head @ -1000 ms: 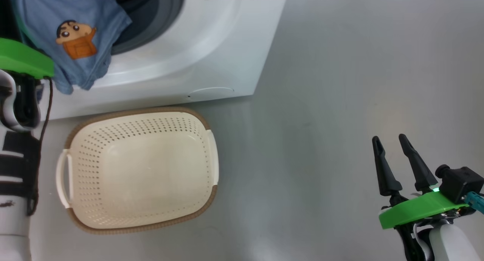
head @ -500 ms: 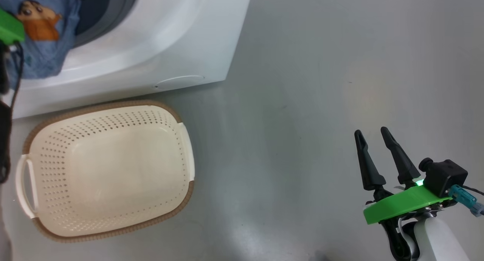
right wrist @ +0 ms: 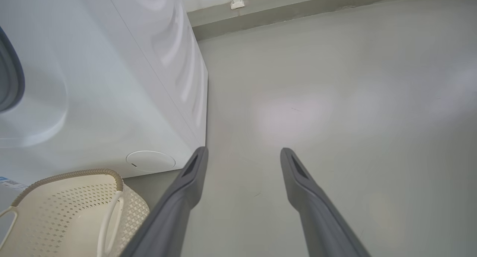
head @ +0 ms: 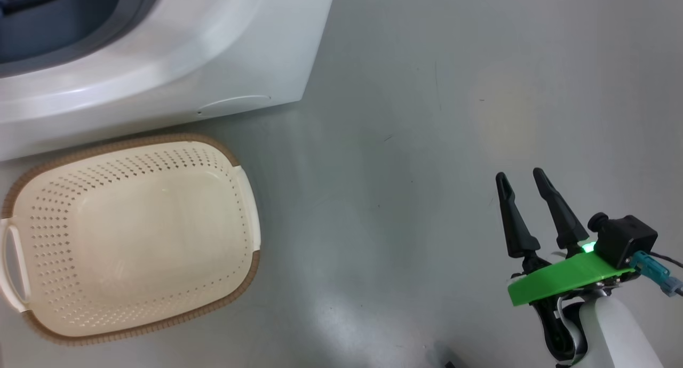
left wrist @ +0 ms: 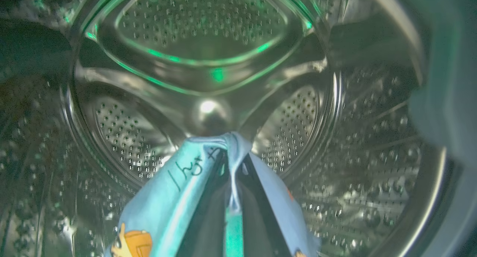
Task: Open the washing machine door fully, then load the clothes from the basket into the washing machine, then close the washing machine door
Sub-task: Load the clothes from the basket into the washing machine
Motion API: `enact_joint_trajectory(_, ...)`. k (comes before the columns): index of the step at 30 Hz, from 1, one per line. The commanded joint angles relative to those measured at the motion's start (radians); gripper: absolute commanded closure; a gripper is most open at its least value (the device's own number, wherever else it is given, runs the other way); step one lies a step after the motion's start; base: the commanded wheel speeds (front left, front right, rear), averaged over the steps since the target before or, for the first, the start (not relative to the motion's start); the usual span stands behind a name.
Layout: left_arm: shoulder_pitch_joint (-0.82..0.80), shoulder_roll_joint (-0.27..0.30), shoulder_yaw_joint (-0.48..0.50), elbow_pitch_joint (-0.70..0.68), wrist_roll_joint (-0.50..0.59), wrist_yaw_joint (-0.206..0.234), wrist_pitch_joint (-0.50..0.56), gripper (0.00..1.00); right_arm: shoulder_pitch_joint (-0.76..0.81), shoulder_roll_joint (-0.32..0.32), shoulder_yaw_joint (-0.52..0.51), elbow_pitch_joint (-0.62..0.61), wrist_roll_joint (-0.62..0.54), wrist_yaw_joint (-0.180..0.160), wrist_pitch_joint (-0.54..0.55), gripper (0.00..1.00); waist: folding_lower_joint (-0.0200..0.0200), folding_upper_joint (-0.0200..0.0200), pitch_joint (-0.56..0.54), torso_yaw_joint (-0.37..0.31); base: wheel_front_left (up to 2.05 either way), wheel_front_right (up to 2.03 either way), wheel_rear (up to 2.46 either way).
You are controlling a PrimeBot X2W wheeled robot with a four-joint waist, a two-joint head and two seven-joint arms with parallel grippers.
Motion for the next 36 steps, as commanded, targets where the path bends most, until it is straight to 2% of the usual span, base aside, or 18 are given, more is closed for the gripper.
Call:
enact_joint_trajectory(1,0.022,0.04,0.008,-0.008,0.016,-0.002,-0.005,0.0,-0.002,-0.002,0.021,-0.022,0.0,0.003,-0.012,0.0,0.0,0.0,0.001,0.0,0.0,0.0,0.0)
enact_joint_trajectory(10,0.026,0.03,-0.018,0.067,0.012,-0.002,-0.005,0.0,-0.005,-0.002,0.019,-0.024,-0.001,0.003,-0.012,0.0,0.0,0.0,0.006,0.009,0.0,0.0,0.0)
enact_joint_trajectory(18,0.055,0.027,-0.021,0.066,-0.008,-0.002,-0.005,0.0,-0.008,0.0,0.016,-0.023,-0.001,0.003,-0.012,0.0,0.0,0.0,0.005,0.018,0.0,0.0,0.0)
enact_joint_trajectory(24,0.098,0.018,0.016,0.038,-0.017,-0.002,-0.005,0.0,-0.008,0.001,0.014,-0.025,-0.002,0.003,-0.012,0.0,0.0,0.0,0.005,0.026,0.0,0.0,0.0)
enact_joint_trajectory(36,0.179,-0.006,-0.014,0.034,-0.009,-0.002,-0.005,0.0,-0.006,0.0,0.002,-0.026,-0.005,0.003,-0.012,0.0,0.0,0.0,-0.002,0.051,0.0,0.0,0.0)
